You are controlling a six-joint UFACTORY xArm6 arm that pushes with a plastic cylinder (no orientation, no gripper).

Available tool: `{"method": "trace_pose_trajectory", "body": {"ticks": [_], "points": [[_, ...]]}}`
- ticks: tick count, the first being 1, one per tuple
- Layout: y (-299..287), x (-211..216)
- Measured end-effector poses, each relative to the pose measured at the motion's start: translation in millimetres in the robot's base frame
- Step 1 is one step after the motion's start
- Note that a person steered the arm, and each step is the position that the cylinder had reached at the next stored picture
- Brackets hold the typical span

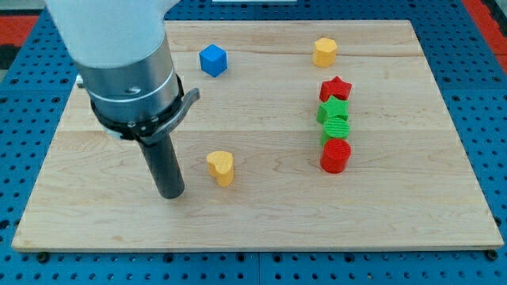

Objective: Keep yellow heart in between blue blocks

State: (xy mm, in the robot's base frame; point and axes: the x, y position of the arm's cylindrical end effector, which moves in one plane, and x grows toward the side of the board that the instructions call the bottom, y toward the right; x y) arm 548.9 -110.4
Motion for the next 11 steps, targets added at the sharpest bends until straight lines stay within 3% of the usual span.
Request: {"method": "trace_pose_trajectory", "body": {"ticks": [2,3,5,6,7,11], "points": [[75.7,10.7],[76.1,-24.5],[-16.2,-121.8],[-28.0,-103.9],[-75.4,-96.7],[-21.6,-182.2]]}}
